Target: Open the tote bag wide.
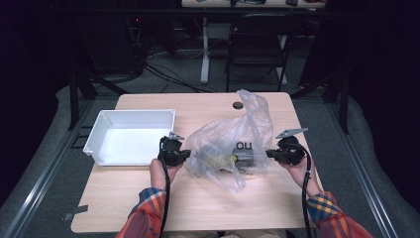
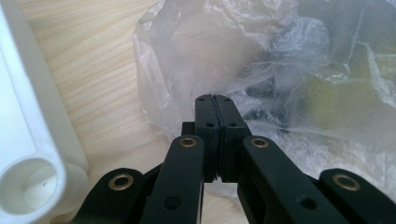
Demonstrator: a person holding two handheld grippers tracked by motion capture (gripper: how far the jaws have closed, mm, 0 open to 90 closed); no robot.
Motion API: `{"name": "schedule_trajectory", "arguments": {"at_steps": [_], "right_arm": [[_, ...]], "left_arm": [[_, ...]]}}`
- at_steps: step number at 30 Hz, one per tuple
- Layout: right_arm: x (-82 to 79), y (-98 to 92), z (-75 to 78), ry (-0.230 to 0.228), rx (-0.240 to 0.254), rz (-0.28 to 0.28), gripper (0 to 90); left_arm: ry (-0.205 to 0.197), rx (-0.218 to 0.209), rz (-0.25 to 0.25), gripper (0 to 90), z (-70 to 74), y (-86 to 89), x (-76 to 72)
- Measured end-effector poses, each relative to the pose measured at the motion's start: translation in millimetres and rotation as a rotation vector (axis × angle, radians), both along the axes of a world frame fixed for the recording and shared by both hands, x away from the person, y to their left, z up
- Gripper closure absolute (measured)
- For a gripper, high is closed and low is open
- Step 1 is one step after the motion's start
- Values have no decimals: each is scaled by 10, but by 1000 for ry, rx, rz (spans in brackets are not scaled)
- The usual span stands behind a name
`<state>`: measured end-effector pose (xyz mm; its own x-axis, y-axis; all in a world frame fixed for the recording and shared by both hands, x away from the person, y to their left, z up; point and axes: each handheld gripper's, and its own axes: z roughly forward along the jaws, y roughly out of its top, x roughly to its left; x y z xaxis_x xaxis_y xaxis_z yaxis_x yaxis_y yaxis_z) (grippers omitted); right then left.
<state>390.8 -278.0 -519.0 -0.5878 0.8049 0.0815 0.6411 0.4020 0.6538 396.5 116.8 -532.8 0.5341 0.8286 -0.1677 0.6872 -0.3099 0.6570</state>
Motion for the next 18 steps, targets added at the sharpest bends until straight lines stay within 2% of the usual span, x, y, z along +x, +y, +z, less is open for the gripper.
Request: {"name": "schedule_trajectory", "arguments": {"at_steps": [3, 5, 10, 11, 12, 13, 18], "right_arm": [[13, -15, -33, 15, -23, -9, 900], [18, -16, -46, 17, -19, -9, 900], [47, -50, -97, 49, -39, -24, 900], [52, -66, -86, 55, -68, -27, 900], [60, -79, -94, 59, -76, -33, 900], [64, -82, -116, 63, -48, -38, 900], [77, -116, -129, 75, -64, -48, 894]], "left_arm": [[-9, 5, 13, 894, 7, 14, -2], [-11, 10, 18, 894, 9, 13, -4], [-14, 41, 43, 895, 10, 41, 3], [-14, 41, 43, 895, 10, 41, 3], [-18, 53, 56, 896, 5, 56, 7], [-23, 54, 59, 895, 0, 59, 9], [-20, 70, 84, 895, -8, 71, 13]]}}
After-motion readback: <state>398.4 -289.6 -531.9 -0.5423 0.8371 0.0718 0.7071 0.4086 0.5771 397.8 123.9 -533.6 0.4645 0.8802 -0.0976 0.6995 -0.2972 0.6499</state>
